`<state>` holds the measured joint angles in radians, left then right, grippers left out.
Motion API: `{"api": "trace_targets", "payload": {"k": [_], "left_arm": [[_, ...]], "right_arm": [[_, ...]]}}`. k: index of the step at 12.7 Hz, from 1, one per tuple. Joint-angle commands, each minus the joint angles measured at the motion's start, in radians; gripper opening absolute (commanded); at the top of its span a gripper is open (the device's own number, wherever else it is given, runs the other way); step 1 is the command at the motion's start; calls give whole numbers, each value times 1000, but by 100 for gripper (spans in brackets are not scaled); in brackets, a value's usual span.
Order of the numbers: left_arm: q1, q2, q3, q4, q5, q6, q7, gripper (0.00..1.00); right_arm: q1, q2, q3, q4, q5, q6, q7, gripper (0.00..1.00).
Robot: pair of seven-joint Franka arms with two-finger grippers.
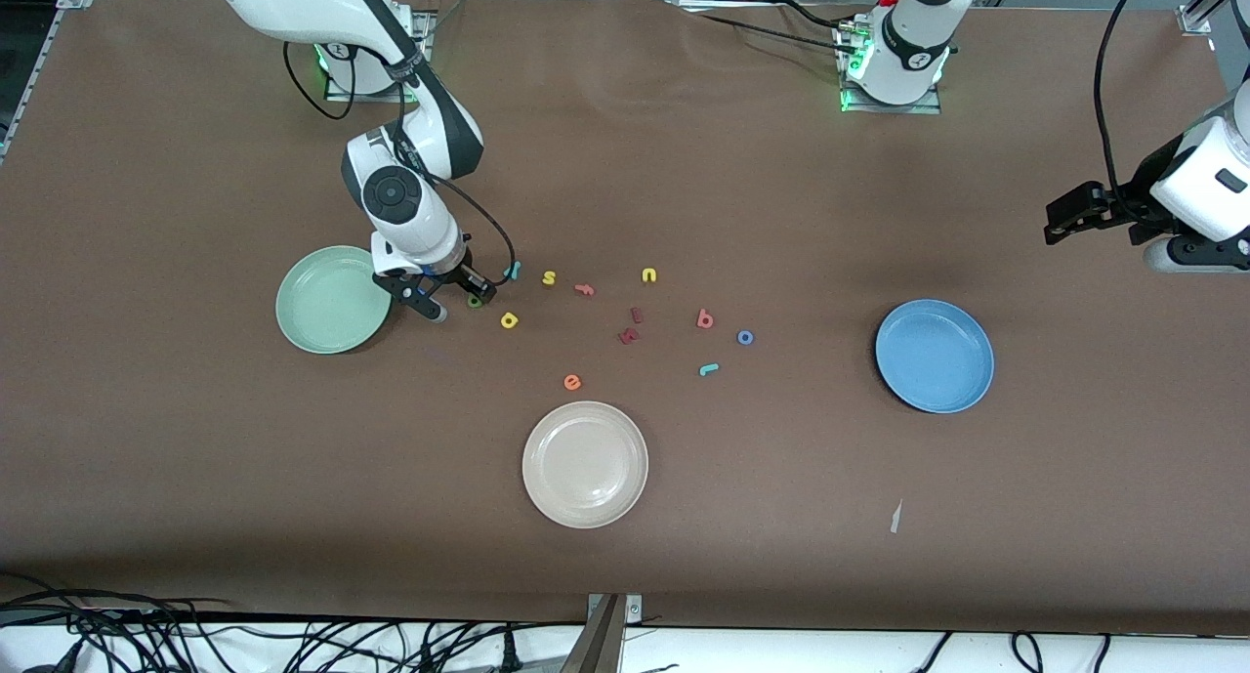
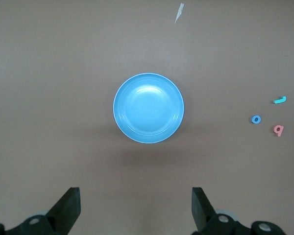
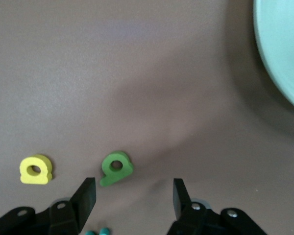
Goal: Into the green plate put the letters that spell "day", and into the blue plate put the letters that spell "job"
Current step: 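Close the right gripper on the green letter d and lift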
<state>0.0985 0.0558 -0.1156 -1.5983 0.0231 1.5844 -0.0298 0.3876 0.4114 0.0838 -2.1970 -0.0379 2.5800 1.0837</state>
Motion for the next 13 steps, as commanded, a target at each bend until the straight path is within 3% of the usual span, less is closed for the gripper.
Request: {"api": "trace_targets", "payload": {"k": [1,7,8,10,11,13], "left_arm": [[3,-7,4,1,-14,-14,27,100],[3,-7,4,1,-11,-14,27,100],[3,-7,2,1,-11,-14,25,100],[3,-7,2,1,-11,-14,25,100],[3,-7,2,1,-11,-14,27,100],[3,-7,2,1,-11,-14,27,100]], "right_arm": [[8,33,-9,40,-19,22,59,73],[37,75,-22,60,-19,51,98,69],[37,75,-24,60,-20,51,98,60],[37,75,-27,62,-22,51,98,21],[37,75,-27,62,-22,49,98,11],[36,66,-30,62,-24,42,90,9]]}}
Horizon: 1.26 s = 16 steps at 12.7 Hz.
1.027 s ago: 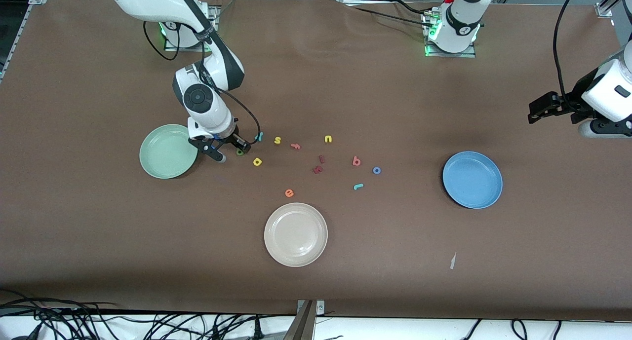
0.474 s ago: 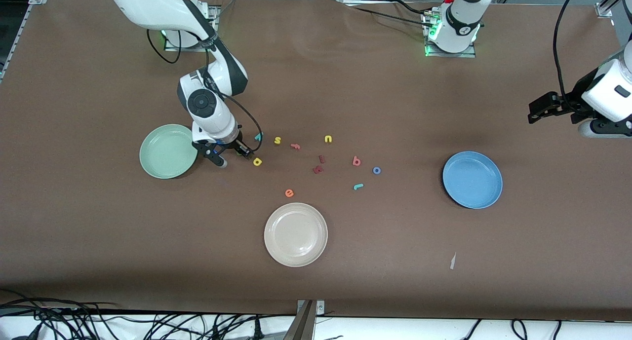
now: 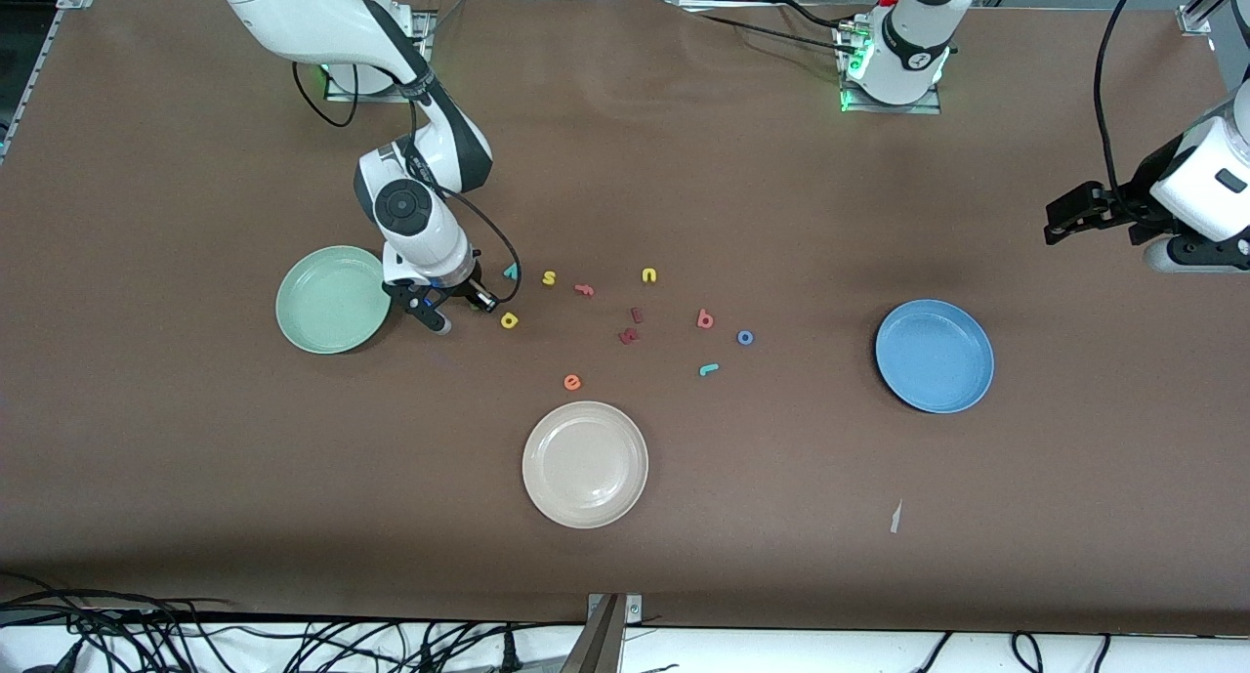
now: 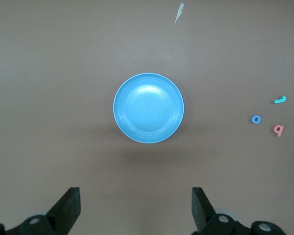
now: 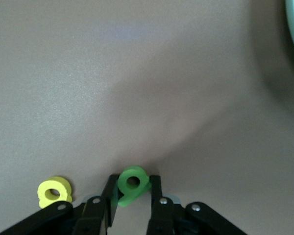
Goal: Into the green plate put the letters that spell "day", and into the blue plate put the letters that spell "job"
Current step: 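Close the right gripper on the green letter d and lift, then carry the green letter to the green plate and open the right gripper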
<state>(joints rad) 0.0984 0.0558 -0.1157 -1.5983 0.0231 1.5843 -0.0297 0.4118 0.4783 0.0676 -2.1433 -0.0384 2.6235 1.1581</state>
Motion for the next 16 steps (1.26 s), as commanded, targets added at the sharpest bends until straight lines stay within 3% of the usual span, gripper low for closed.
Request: {"api": "trace_targets", "payload": {"k": [1,5,8,11,14,15,16], "left_arm": [[1,-7,2,1,-11,-14,25,100],[3,-7,2,1,-11,-14,27,100],[1,-7,2,1,-11,-14,27,100],[3,-7,2,1,-11,-14,27,100],[1,-7,1,1,-11,-14,27,100],[1,-5,2,1,-11,-14,27,100],[3,-7,2,1,-11,-14,27,100]], "right_arm": [[12,-16,-17,11,-29,-10,8,9],[9,-107,-74,43,-38,-198,-105,9],[5,-168,-199,25,-35,-286,-346,9],[4,-181,-281,-39,-31,-246,-497,9],[-1,-175,-322,-140,-25,-95,-557,11],[-1,-169,-324,-145,-20,-85,-557,33],[-1,-165,-325,-145,-17,-85,-557,84]]}}
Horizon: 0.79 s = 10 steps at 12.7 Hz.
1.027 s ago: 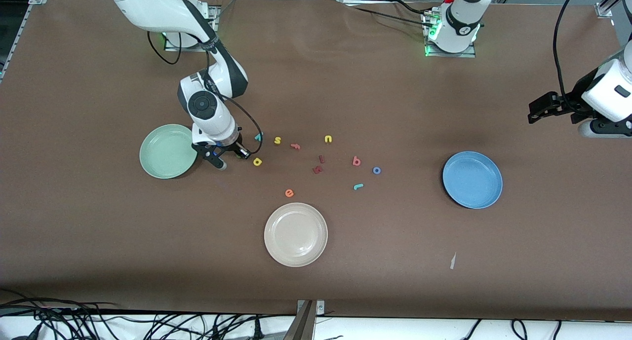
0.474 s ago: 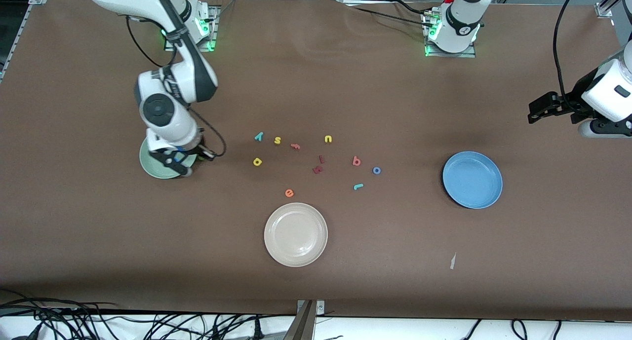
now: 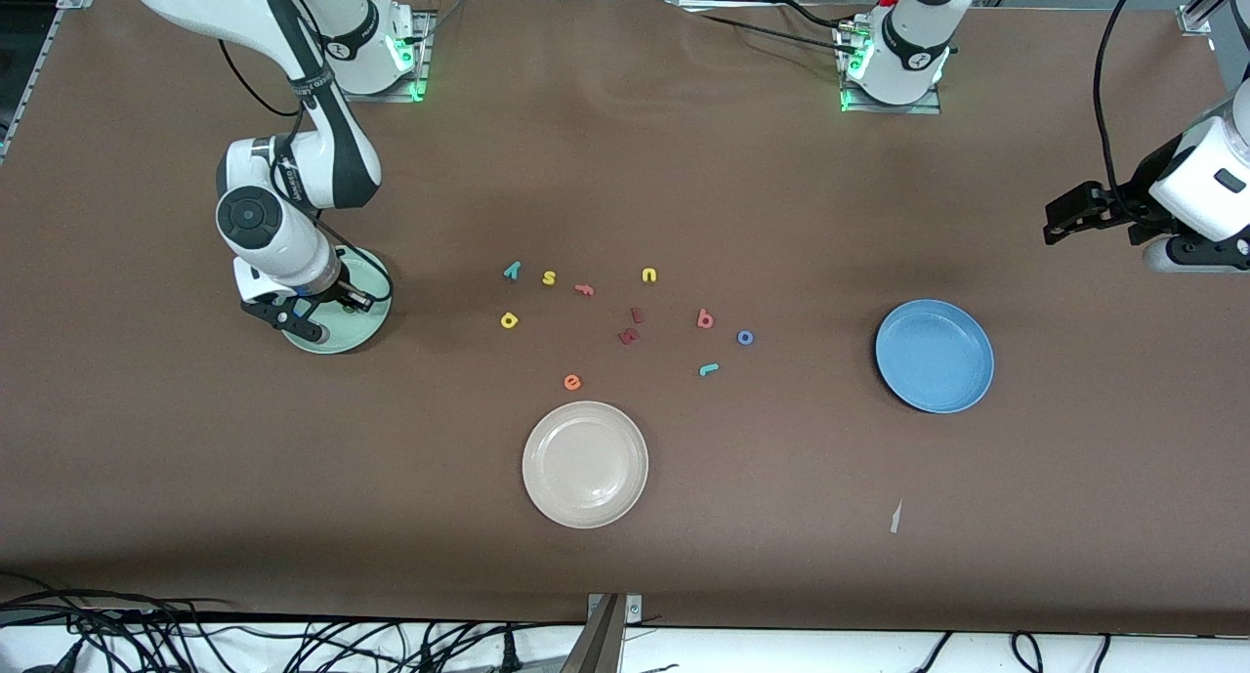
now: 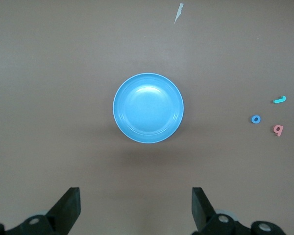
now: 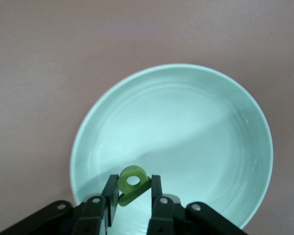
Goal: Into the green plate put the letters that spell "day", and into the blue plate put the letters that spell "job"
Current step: 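Carry the green letter to the green plate and open the right gripper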
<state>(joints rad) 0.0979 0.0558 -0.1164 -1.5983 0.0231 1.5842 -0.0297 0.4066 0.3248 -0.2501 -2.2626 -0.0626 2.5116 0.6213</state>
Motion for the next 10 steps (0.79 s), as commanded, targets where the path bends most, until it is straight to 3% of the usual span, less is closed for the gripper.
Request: {"api": "trace_targets", "payload": {"k": [1,5,7,10], "left_arm": [[3,-7,3,1,-11,-13,27,100],[3,-8,6,1,-11,-13,27,100],[2,-7,3,1,-11,-13,27,100],[3,-7,4,1,-11,-13,27,100]], "right_arm": [[4,-16,-8,-23,9,24,-18,100],[8,-29,11,3,9,18,-8,100],[9,-30,80,64,9,-43,67,100],[18,43,185,254,12,-148,168,100]]}}
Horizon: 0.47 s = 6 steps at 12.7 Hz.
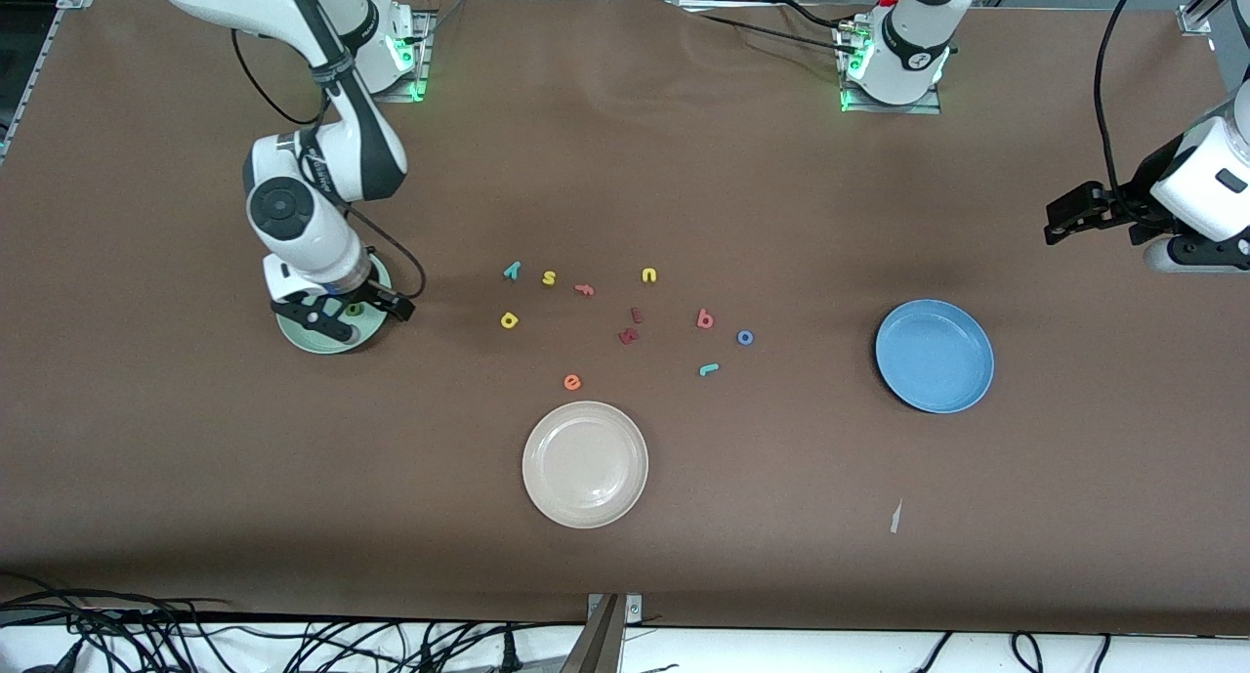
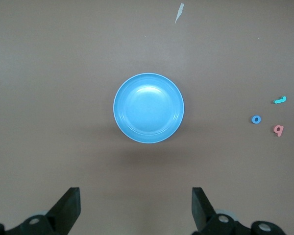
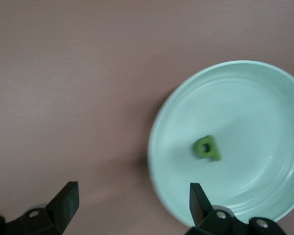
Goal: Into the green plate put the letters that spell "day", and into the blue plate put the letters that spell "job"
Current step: 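Grasp the yellow foam letter a with the right gripper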
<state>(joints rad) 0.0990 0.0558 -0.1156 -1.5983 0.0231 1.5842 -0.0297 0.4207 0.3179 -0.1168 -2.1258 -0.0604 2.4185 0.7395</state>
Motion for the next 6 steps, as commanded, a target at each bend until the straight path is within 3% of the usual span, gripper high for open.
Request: {"api": "trace_targets", "payload": {"k": [1,3,6], "left_arm": [[2,-7,2,1,-9,-13,27,100],[1,-8,1,1,-11,-13,25,100],[1,-8,1,0,-9,-13,25,100]], "right_arm": [[3,99,83,174,11,-56,70,100],[6,174,124,271,13,-55,101,97],[7,243,166,314,21,-55,211,81]]}}
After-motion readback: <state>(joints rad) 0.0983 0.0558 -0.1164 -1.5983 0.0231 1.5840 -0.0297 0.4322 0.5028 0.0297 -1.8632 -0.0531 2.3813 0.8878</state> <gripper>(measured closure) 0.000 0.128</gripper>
